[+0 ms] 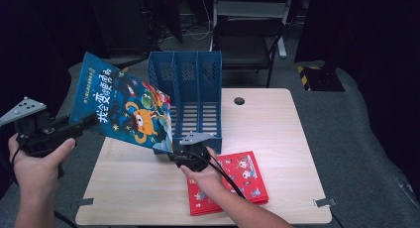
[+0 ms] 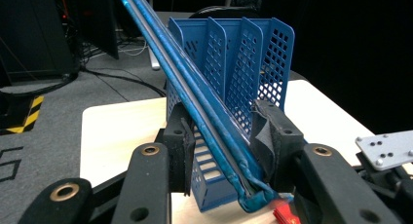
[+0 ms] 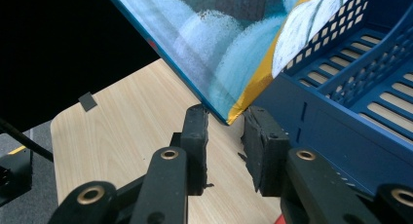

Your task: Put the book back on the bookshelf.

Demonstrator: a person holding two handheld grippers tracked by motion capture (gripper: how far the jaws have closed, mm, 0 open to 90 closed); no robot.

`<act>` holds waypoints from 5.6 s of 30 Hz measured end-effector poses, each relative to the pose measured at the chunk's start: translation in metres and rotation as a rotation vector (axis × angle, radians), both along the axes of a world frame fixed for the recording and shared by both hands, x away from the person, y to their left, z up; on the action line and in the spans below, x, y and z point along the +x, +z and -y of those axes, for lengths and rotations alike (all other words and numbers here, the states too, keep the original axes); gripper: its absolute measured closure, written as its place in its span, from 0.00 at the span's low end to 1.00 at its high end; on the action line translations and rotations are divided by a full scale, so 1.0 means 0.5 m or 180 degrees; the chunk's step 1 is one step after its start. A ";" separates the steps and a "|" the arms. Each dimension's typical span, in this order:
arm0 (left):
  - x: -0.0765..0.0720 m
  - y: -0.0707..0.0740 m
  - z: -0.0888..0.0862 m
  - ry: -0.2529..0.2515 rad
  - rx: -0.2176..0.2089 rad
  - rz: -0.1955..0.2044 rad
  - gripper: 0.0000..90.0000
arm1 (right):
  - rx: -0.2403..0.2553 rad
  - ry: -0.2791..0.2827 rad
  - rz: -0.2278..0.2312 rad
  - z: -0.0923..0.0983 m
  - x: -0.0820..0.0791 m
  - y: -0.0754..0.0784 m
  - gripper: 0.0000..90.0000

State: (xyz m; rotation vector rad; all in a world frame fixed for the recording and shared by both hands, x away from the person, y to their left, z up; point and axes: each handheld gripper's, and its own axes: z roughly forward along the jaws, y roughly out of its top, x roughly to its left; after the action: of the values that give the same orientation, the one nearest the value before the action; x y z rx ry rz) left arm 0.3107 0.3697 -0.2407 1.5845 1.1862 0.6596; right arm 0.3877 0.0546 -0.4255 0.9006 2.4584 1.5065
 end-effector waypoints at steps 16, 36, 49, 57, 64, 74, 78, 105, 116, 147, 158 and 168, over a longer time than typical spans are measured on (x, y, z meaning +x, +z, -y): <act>0.039 0.002 -0.002 0.0132 -0.0100 -0.0074 0.74 | 0.0082 -0.0109 -0.0164 -0.035 0.034 -0.017 0.79; 0.087 0.012 0.002 0.0263 -0.0286 -0.0128 0.80 | 0.0073 -0.0213 -0.0138 -0.056 0.065 -0.018 0.79; 0.114 0.029 0.011 0.0306 -0.0463 -0.0180 0.84 | 0.0010 -0.0323 -0.0080 -0.068 0.080 -0.011 0.80; 0.119 0.040 0.023 0.0297 -0.0519 -0.0183 0.86 | -0.0043 -0.0398 -0.0058 -0.083 0.088 -0.008 0.79; 0.130 0.045 0.032 0.0348 -0.0437 -0.0250 0.86 | -0.0086 -0.0457 -0.0064 -0.087 0.102 -0.007 0.79; 0.158 0.054 0.042 0.0410 -0.0414 -0.0327 0.87 | -0.0132 -0.0488 -0.0077 -0.091 0.125 -0.006 0.79; 0.167 0.064 0.053 0.0451 -0.0367 -0.0369 0.87 | -0.0130 -0.0502 -0.0081 -0.093 0.135 -0.004 0.79; 0.191 0.062 0.081 0.0492 -0.0478 -0.0505 0.91 | -0.0405 -0.0657 0.0058 -0.119 0.173 -0.012 0.74; 0.204 0.057 0.091 0.0552 -0.0390 -0.0570 0.91 | -0.0488 -0.0610 0.0169 -0.142 0.178 -0.005 0.71; 0.241 0.032 0.121 0.0672 -0.0309 -0.0731 0.91 | -0.0642 -0.0573 0.0198 -0.147 0.210 -0.014 0.67; 0.246 0.023 0.129 0.0693 -0.0226 -0.0789 0.91 | -0.0574 -0.0513 0.0169 -0.163 0.201 -0.007 0.66; 0.252 0.010 0.144 0.0723 -0.0124 -0.0828 0.91 | -0.0614 -0.0452 0.0202 -0.166 0.199 -0.010 0.66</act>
State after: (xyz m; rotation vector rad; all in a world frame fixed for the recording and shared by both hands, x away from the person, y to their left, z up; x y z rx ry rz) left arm 0.4366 0.2978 -0.2356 1.5490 1.5793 0.5818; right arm 0.4869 0.1378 -0.4307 0.9520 2.3881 1.2098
